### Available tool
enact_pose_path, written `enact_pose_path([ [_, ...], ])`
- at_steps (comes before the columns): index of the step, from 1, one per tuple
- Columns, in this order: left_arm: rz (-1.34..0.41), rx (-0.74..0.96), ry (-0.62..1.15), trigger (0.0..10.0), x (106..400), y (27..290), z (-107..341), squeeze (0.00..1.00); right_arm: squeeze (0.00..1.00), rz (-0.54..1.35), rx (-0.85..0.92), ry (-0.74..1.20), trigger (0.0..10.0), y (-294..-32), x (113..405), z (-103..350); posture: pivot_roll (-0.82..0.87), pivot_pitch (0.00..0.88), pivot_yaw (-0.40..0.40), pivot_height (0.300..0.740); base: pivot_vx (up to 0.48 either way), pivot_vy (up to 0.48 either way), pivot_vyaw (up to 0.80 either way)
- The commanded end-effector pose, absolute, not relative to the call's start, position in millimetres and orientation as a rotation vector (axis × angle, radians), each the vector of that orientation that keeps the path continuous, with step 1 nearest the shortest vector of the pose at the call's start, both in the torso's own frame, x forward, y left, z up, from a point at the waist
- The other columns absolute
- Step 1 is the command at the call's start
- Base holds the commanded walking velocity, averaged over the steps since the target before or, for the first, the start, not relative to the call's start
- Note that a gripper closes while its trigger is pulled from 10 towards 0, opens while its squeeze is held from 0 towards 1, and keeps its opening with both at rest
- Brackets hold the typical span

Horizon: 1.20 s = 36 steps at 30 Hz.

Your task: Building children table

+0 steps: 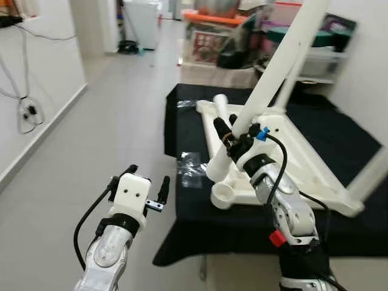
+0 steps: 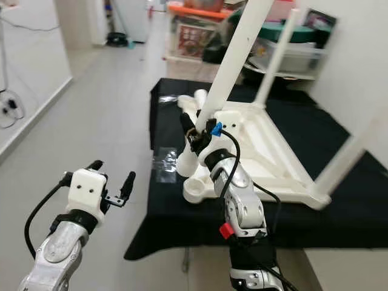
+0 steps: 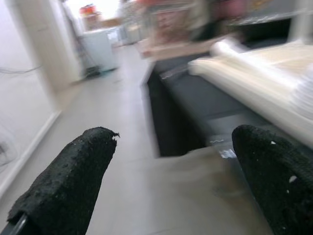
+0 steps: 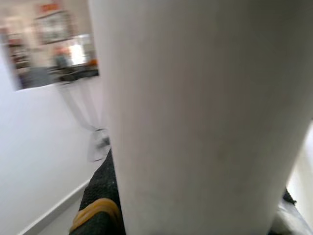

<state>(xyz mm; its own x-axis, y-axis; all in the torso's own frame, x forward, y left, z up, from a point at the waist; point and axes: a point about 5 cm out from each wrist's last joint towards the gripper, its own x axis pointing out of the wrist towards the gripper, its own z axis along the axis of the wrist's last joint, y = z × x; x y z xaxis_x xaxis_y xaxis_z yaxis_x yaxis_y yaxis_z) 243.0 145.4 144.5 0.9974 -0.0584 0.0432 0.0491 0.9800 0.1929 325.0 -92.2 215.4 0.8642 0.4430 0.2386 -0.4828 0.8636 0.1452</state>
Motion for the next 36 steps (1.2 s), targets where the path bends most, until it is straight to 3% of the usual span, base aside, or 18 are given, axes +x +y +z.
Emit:
enact_pose_path([
  [1, -0.07, 0.176, -0.036, 10.0, 244, 138, 143, 0.0, 0.0, 0.46, 0.206, -0.222, 10.0, -108, 326, 218, 0.06, 0.0, -0.125, 0.74, 0.0, 0.0, 0.0],
  [9, -0.086, 0.176, -0.028, 10.0, 243, 135, 140, 0.0, 0.0, 0.575, 0.25, -0.25, 10.0, -108, 328, 229, 0.06, 0.0, -0.126, 0.74, 0.0, 0.0, 0.0],
  [13, -0.227, 0.099, 0.013, 10.0, 228, 121, 129, 0.0, 0.0, 0.813, 0.28, -0.189, 10.0, -117, 336, 229, 0.07, 0.0, -0.125, 0.74, 0.0, 0.0, 0.0],
  [22, -0.46, -0.001, 0.08, 10.0, 194, 102, 123, 0.0, 0.0, 0.943, 0.244, -0.196, 10.0, -136, 364, 247, 0.1, 0.003, -0.132, 0.74, 0.0, 0.0, 0.0],
  [27, -0.546, -0.034, 0.11, 10.0, 167, 91, 129, 0.0, 0.0, 1.218, 0.15, -0.109, 10.0, -143, 367, 245, 0.13, 0.067, -0.154, 0.74, 0.0, 0.0, 0.0],
  [36, -0.573, -0.068, 0.125, 10.0, 149, 91, 141, 0.0, 0.0, 1.38, 0.01, -0.057, 10.0, -131, 366, 238, 0.15, 0.154, -0.145, 0.74, 0.0, 0.0, 0.0],
])
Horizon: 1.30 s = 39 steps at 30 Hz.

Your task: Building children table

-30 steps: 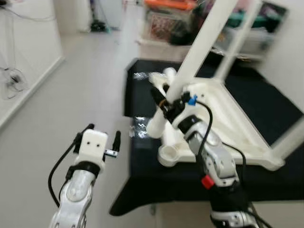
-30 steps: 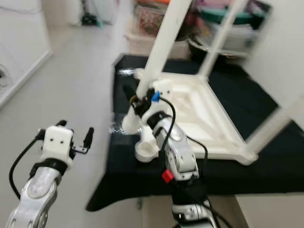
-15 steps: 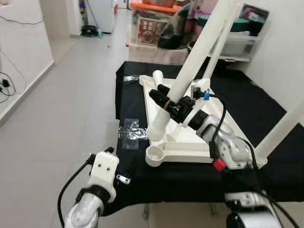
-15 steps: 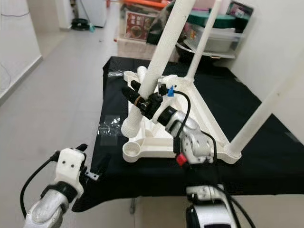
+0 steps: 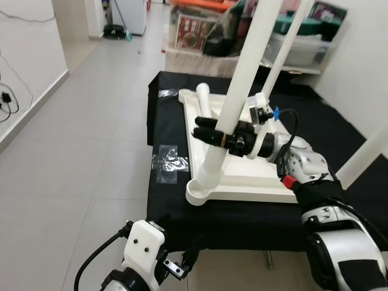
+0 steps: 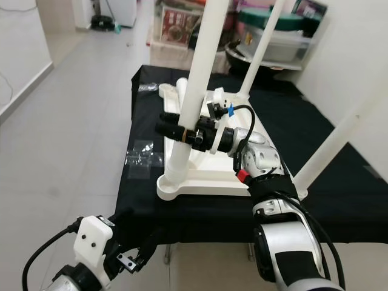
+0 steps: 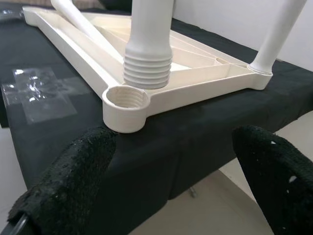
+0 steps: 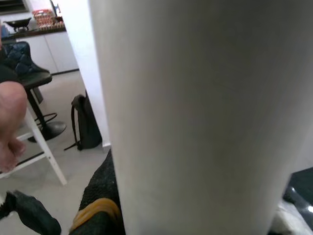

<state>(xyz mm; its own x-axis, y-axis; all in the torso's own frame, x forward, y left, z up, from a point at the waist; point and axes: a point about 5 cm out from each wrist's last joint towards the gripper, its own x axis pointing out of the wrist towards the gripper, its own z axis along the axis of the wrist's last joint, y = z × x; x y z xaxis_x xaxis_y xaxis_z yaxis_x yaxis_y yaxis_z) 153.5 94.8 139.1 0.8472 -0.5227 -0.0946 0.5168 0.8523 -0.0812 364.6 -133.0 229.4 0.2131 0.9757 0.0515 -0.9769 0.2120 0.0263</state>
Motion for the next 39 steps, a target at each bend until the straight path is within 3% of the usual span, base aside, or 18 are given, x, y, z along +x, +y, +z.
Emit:
enact_pose_path([
  [1, -0.581, -0.068, 0.122, 10.0, 147, 91, 143, 0.0, 0.0, 1.381, -0.002, -0.06, 10.0, -129, 366, 239, 0.15, 0.154, -0.145, 0.74, 0.0, 0.0, 0.0],
  [11, -0.592, -0.048, 0.122, 10.0, 134, 89, 153, 0.0, 0.0, 1.524, -0.028, -0.14, 10.0, -115, 369, 259, 0.16, 0.201, -0.155, 0.74, 0.0, 0.0, 0.0],
  [22, -0.567, -0.035, 0.134, 10.0, 132, 93, 157, 0.0, 0.0, 1.612, -0.067, -0.115, 10.0, -110, 365, 249, 0.16, 0.219, -0.15, 0.74, 0.0, 0.0, 0.0],
  [39, -0.513, 0.145, 0.11, 10.0, 145, 114, 153, 0.0, 0.0, 1.68, -0.121, -0.076, 10.0, -113, 359, 238, 0.15, 0.233, -0.145, 0.74, 0.0, 0.0, 0.0],
])
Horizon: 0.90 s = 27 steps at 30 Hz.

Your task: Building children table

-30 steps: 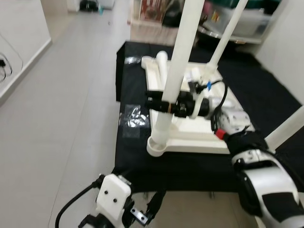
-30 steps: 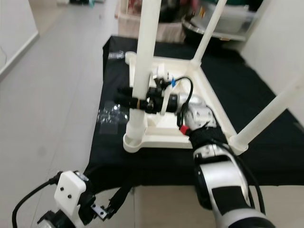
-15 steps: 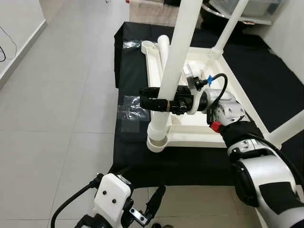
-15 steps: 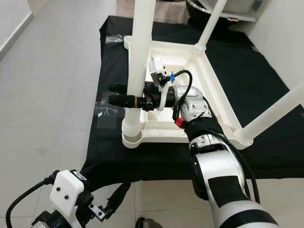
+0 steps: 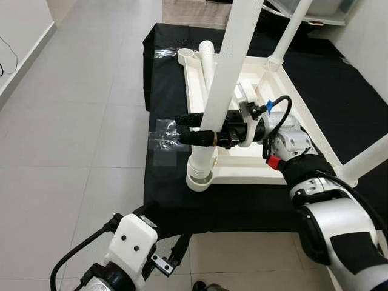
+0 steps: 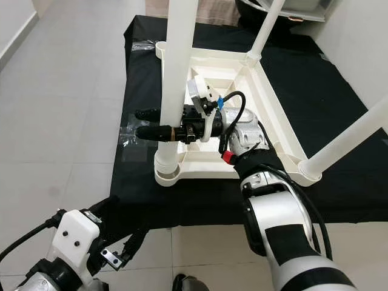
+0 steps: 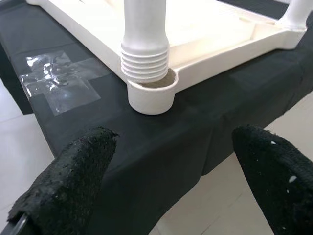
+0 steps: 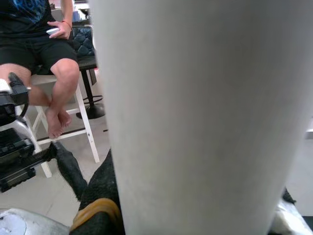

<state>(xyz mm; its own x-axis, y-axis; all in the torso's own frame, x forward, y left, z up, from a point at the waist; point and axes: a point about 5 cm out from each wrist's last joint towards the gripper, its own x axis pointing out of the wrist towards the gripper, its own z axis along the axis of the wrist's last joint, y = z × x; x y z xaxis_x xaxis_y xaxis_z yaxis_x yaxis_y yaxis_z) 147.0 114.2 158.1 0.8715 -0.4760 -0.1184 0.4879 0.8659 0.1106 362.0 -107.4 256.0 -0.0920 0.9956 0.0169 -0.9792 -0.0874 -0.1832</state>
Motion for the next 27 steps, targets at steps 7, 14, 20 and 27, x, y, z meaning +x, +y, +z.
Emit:
enact_pose_path([
  [7, -0.517, 0.149, 0.116, 10.0, 145, 112, 152, 0.0, 0.0, 1.691, -0.124, -0.064, 10.0, -114, 358, 239, 0.16, 0.235, -0.148, 0.74, 0.0, 0.0, 0.0],
  [14, -0.512, 0.154, 0.119, 10.0, 145, 113, 151, 0.0, 0.0, 1.723, -0.065, -0.096, 10.0, -115, 353, 247, 0.15, 0.24, -0.147, 0.74, 0.0, 0.0, 0.0],
  [20, -0.517, 0.156, 0.117, 10.0, 146, 114, 150, 0.0, 0.0, 1.74, -0.061, -0.091, 10.0, -114, 351, 243, 0.16, 0.243, -0.148, 0.74, 0.0, 0.0, 0.0],
  [27, -0.513, 0.155, 0.119, 10.0, 146, 114, 150, 0.0, 0.0, 1.71, -0.102, -0.081, 10.0, -112, 355, 235, 0.16, 0.246, -0.15, 0.74, 0.0, 0.0, 0.0],
])
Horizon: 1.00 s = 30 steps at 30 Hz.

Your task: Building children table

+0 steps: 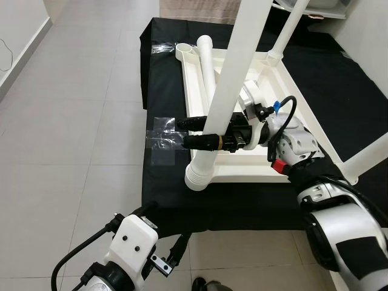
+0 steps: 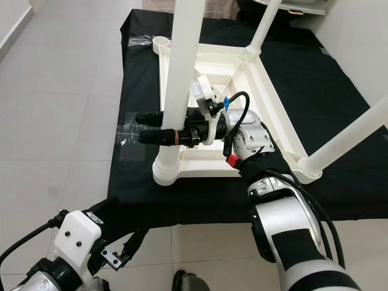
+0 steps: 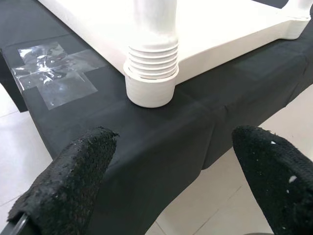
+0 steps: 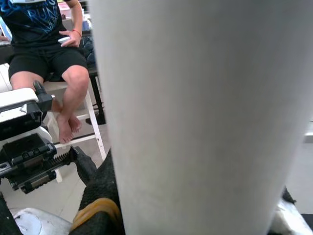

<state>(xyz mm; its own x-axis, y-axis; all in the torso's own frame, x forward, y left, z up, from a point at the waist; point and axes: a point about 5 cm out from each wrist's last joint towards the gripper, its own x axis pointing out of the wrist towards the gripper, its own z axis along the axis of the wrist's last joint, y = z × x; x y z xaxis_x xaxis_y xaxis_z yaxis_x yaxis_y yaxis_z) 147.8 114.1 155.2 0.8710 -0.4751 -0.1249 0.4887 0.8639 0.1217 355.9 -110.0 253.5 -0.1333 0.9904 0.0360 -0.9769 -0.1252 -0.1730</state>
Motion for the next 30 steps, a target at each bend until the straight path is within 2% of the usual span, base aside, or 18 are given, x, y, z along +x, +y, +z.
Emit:
enact_pose_path([
  [1, -0.513, 0.154, 0.119, 10.0, 146, 114, 149, 0.0, 0.0, 1.705, -0.105, -0.077, 10.0, -111, 356, 234, 0.16, 0.247, -0.15, 0.74, 0.0, 0.0, 0.0],
  [15, -0.514, 0.156, 0.115, 10.0, 146, 113, 149, 0.0, 0.0, 1.657, -0.122, -0.079, 10.0, -109, 354, 224, 0.15, 0.239, -0.154, 0.74, 0.0, 0.0, 0.0],
  [21, -0.514, 0.155, 0.111, 10.0, 147, 112, 149, 0.0, 0.0, 1.43, -0.143, -0.083, 10.0, -103, 354, 208, 0.15, 0.227, -0.151, 0.74, 0.0, 0.0, 0.0],
  [30, -0.518, 0.154, 0.109, 10.0, 148, 112, 148, 0.0, 0.0, 1.289, -0.124, -0.042, 10.0, -101, 357, 205, 0.14, 0.208, -0.147, 0.74, 0.0, 0.0, 0.0],
])
